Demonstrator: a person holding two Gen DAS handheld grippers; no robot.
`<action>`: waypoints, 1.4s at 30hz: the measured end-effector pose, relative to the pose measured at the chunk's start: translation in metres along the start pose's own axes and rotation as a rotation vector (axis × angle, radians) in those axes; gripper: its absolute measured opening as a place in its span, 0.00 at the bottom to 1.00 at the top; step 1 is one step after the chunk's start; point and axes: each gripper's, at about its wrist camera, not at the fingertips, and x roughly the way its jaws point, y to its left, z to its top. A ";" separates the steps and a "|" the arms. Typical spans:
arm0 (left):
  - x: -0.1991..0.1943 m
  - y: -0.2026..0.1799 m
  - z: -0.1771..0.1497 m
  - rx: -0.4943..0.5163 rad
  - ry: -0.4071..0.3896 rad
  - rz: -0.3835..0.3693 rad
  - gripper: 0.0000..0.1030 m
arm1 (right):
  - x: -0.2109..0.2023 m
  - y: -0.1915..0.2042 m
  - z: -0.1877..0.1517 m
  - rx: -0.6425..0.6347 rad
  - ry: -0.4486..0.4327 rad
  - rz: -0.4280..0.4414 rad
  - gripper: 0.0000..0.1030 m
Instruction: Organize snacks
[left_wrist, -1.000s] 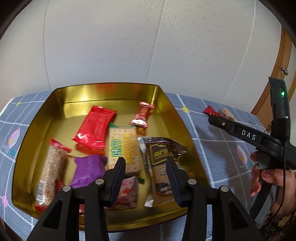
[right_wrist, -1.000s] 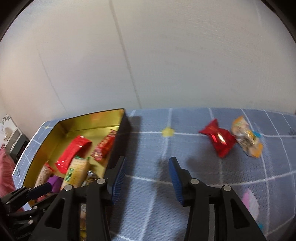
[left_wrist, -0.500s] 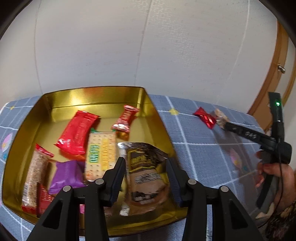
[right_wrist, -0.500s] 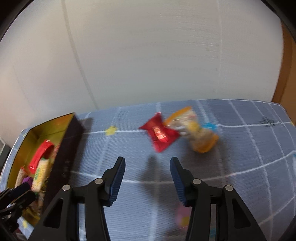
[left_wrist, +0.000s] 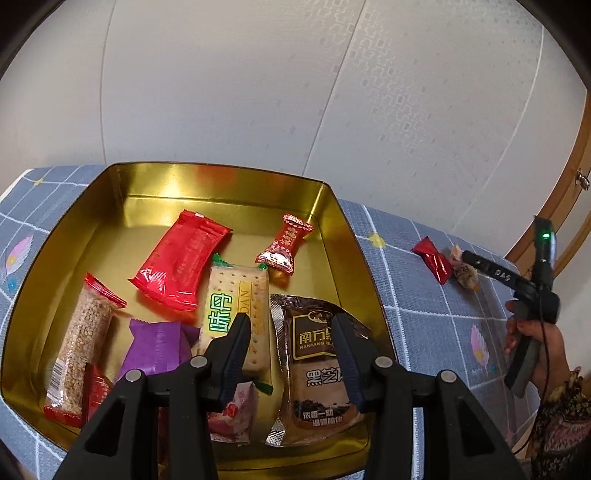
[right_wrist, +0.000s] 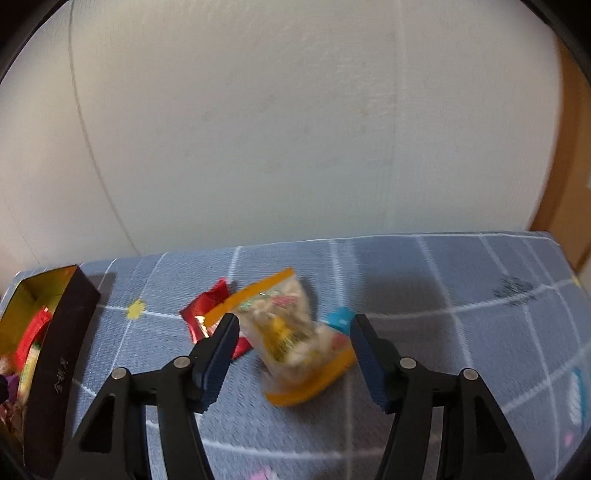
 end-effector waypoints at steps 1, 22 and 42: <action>0.001 0.000 0.000 0.000 0.002 -0.004 0.45 | 0.005 0.003 0.001 -0.020 0.011 0.018 0.61; 0.001 -0.049 -0.010 0.139 -0.060 0.009 0.45 | -0.004 -0.053 -0.025 0.120 0.121 -0.195 0.38; 0.089 -0.170 0.032 0.083 0.158 -0.100 0.63 | -0.030 -0.104 -0.049 0.182 0.097 -0.354 0.37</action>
